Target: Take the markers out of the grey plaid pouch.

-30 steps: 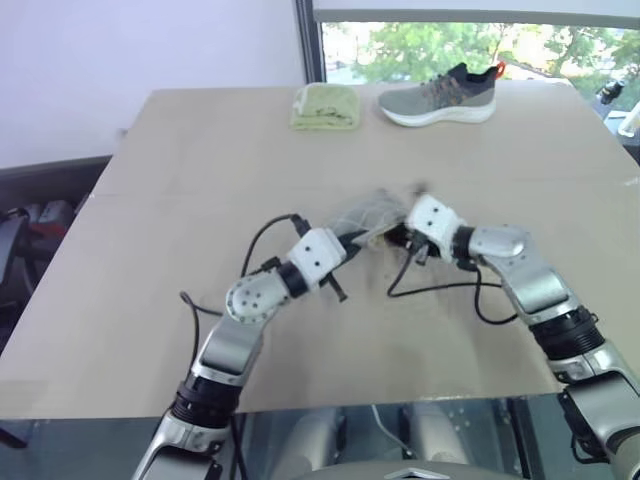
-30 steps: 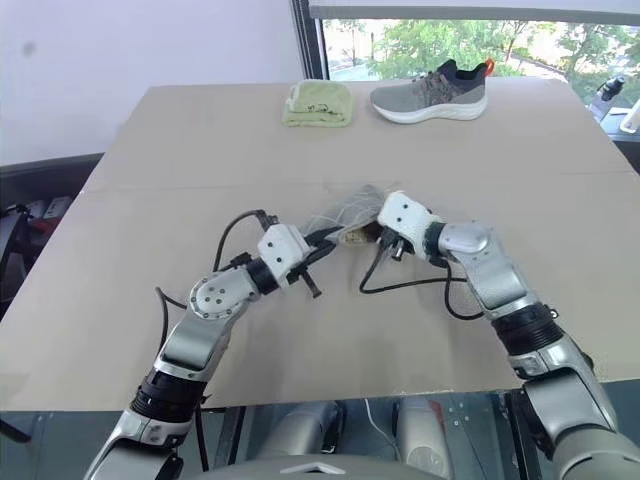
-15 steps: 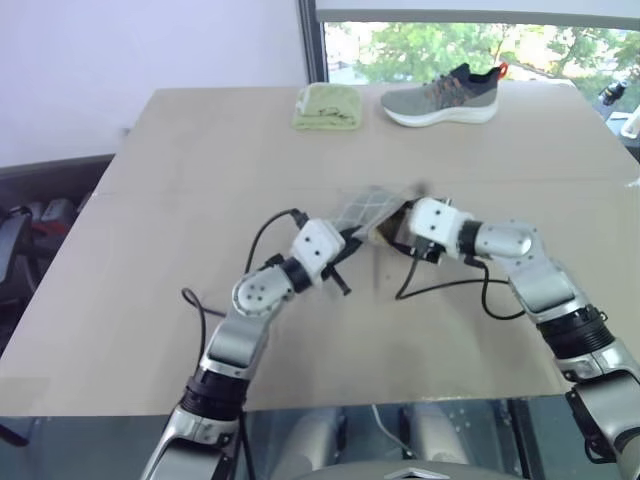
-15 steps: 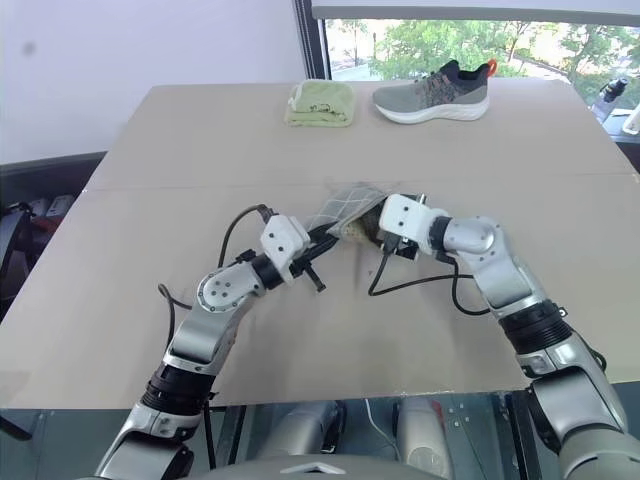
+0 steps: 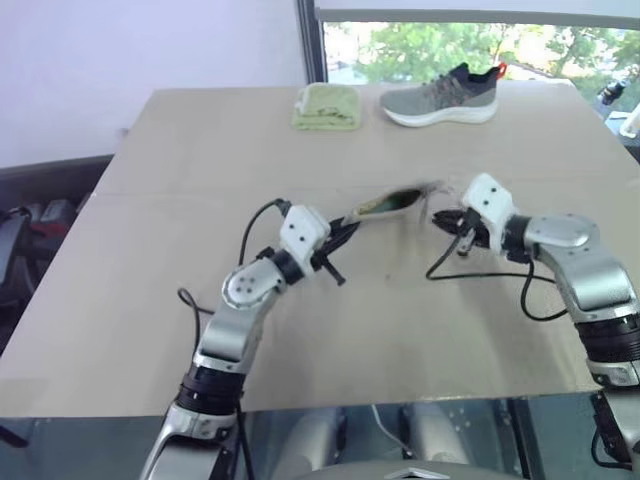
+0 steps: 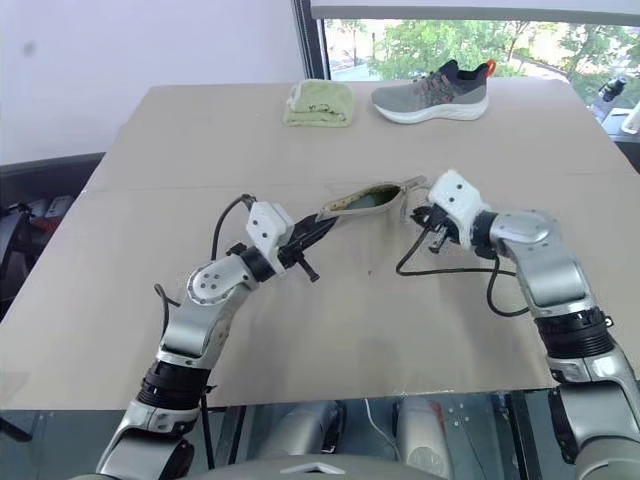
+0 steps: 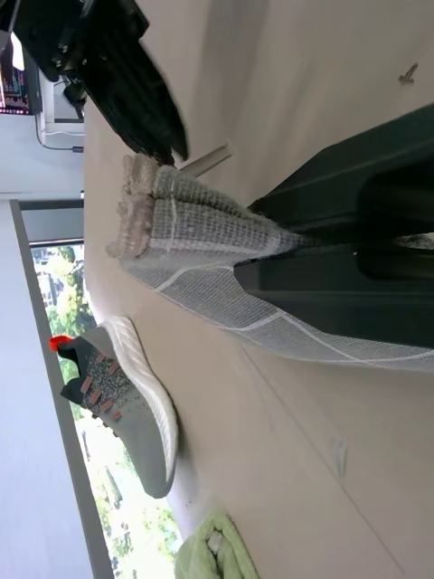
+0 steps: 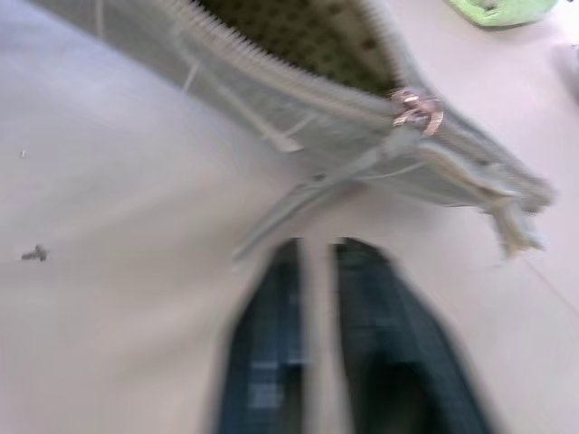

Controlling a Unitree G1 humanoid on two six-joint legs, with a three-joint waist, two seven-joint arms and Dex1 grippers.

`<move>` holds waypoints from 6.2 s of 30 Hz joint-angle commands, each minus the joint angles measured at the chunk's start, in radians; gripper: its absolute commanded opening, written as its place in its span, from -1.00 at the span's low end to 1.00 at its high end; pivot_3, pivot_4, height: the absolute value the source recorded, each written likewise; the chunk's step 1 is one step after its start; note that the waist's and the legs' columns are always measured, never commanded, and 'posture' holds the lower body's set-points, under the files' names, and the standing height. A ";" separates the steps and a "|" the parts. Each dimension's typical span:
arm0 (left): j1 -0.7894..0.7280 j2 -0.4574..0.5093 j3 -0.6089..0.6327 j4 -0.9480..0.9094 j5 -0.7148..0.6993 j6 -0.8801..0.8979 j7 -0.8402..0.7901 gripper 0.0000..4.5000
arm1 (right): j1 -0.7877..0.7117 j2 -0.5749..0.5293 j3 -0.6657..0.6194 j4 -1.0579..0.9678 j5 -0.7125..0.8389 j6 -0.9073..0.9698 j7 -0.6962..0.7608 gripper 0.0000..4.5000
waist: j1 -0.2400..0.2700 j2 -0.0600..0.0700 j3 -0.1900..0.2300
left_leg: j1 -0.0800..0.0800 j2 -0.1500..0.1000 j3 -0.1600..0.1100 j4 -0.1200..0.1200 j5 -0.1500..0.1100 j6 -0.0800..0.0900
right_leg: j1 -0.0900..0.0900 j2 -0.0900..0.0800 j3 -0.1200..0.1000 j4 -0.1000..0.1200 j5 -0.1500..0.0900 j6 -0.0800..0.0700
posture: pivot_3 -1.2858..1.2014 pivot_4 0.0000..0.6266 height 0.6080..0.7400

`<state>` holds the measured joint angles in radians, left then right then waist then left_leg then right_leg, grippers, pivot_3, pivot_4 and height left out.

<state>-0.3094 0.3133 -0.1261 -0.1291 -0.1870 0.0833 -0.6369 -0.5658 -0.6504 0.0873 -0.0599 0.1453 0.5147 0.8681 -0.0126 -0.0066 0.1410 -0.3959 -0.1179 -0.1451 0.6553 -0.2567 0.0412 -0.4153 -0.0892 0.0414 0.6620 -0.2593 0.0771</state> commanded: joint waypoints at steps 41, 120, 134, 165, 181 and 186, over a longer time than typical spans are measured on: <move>-0.025 -0.007 -0.013 -0.175 -0.115 0.147 -0.039 -1.00 | -0.156 -0.078 0.249 0.396 -0.321 -0.520 0.067 0.98 | 0.001 0.000 0.000 | 0.000 0.000 0.000 0.000 0.000 0.000 | 0.000 0.001 0.000 0.000 0.000 0.000 | 0.03 -0.52 1.00; 0.071 -0.023 -0.065 -0.055 -0.173 0.123 -0.174 -1.00 | -0.063 -0.069 0.167 -0.082 -0.110 -0.101 0.285 -0.84 | 0.003 -0.001 -0.001 | 0.000 0.000 -0.001 0.002 0.000 0.000 | 0.001 -0.001 0.000 -0.001 0.000 0.000 | 0.03 -0.52 1.00; 0.058 0.093 -0.070 -0.026 -0.087 0.007 -0.210 -1.00 | -0.084 -0.121 0.127 -0.124 -0.044 -0.073 0.247 -0.84 | 0.004 -0.001 0.000 | 0.000 0.000 -0.001 0.001 0.000 0.000 | 0.001 -0.003 -0.001 -0.001 0.000 0.000 | 0.03 -0.52 1.00; 0.098 0.081 -0.139 -0.053 -0.029 0.013 -0.171 -1.00 | -0.032 -0.054 0.285 0.019 -0.193 -0.170 0.175 0.66 | 0.001 -0.001 0.000 | 0.001 0.000 -0.001 0.000 0.000 0.000 | 0.000 -0.002 0.000 -0.001 0.000 0.000 | 0.03 -0.52 1.00; 0.063 0.069 -0.112 0.006 -0.041 0.018 -0.172 -1.00 | 0.002 -0.075 0.268 0.014 -0.186 -0.160 0.196 -0.25 | 0.003 -0.001 -0.001 | 0.001 0.000 -0.001 0.000 0.000 0.000 | 0.001 -0.002 0.000 0.000 0.000 0.000 | 0.03 -0.52 1.00; 0.064 0.070 -0.109 0.012 -0.041 0.019 -0.172 -1.00 | -0.013 -0.075 0.226 -0.002 -0.148 -0.153 0.204 -0.83 | 0.003 -0.001 -0.001 | 0.001 0.000 -0.001 0.000 0.000 0.000 | 0.001 -0.002 -0.001 0.000 0.000 0.000 | 0.03 -0.52 1.00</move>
<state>-0.2422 0.3805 -0.2636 -0.1170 -0.2224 0.1026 -0.8125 -0.5674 -0.7106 0.3725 -0.0442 -0.0261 0.3480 1.0639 -0.0098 -0.0079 0.1404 -0.3946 -0.1175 -0.1457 0.6557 -0.2567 0.0411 -0.4139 -0.0909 0.0409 0.6618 -0.2593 0.0771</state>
